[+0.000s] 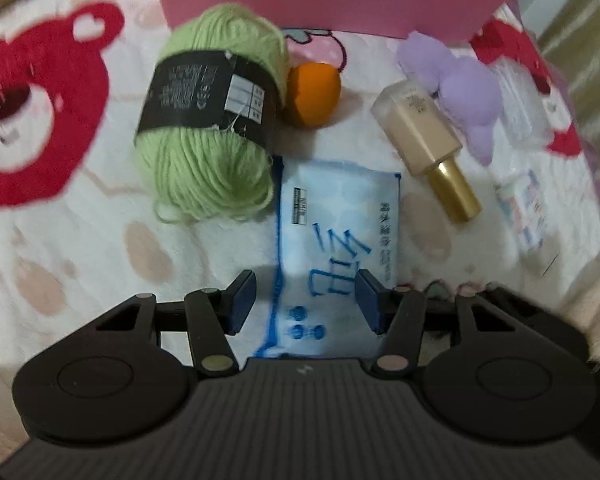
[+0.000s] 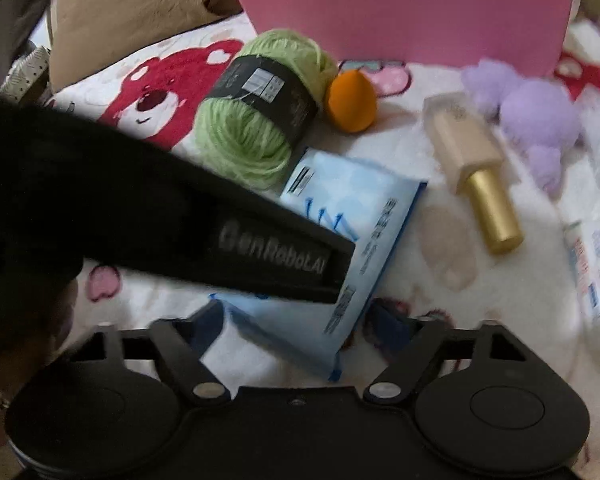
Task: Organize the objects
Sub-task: 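Reach the left gripper to the blue-and-white wet-wipe pack and grasp it, then carry the wipe pack into the pink box and open the left gripper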
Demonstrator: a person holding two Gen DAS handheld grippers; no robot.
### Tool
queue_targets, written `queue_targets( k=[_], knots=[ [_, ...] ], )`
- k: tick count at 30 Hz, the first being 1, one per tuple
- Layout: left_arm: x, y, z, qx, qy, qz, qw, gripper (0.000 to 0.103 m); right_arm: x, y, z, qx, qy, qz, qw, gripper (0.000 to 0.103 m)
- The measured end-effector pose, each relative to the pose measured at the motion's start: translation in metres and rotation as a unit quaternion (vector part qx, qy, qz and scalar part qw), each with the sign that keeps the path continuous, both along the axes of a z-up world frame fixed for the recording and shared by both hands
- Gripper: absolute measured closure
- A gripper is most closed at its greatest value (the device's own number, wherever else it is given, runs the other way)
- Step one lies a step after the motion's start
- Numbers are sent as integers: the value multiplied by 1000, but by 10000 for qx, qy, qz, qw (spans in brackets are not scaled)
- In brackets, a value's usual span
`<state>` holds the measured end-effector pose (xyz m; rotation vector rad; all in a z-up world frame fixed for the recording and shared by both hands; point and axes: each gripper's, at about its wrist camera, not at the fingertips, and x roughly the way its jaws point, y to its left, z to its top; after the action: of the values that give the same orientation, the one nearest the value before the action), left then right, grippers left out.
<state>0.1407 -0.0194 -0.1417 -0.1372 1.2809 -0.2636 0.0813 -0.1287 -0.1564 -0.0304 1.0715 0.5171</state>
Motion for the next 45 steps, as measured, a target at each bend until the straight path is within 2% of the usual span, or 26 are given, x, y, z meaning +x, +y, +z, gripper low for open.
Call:
queue_targets(
  k=[2, 3, 10, 19, 27, 32, 35, 38, 45],
  knots=[
    [1, 2, 1, -95, -10, 44, 9999, 53, -2, -3, 3, 60, -57, -11, 10000, 28],
    [1, 1, 2, -117, -70, 29, 9999, 59, -2, -5, 5, 65, -45, -25, 10000, 30],
    [-10, -2, 11, -381, -271, 89, 9989, 65, -16, -7, 18, -117, -309, 83, 9994, 38],
    [-28, -8, 71, -425, -1136, -216, 9924, 66, -40, -23, 78, -177, -1062, 297, 9937, 40],
    [-2, -17, 144, -616, -1643, -452, 9834, 66, -29, -43, 153, -383, -1910, 707, 9783, 39],
    [39, -31, 181, -680, -1909, -505, 9779, 66, 2, -60, 192, -347, -2194, 667, 9727, 39],
    [74, -37, 185, -773, -1859, -423, 9786, 66, 34, -65, 200, -401, -2169, 722, 9727, 39],
    [112, -44, 178, -837, -1803, -349, 9794, 66, 73, -65, 199, -468, -2028, 788, 9749, 40],
    [194, -52, 143, -1184, -1492, -101, 9816, 66, 175, -49, 168, -887, -1711, 898, 9771, 40]
  ],
)
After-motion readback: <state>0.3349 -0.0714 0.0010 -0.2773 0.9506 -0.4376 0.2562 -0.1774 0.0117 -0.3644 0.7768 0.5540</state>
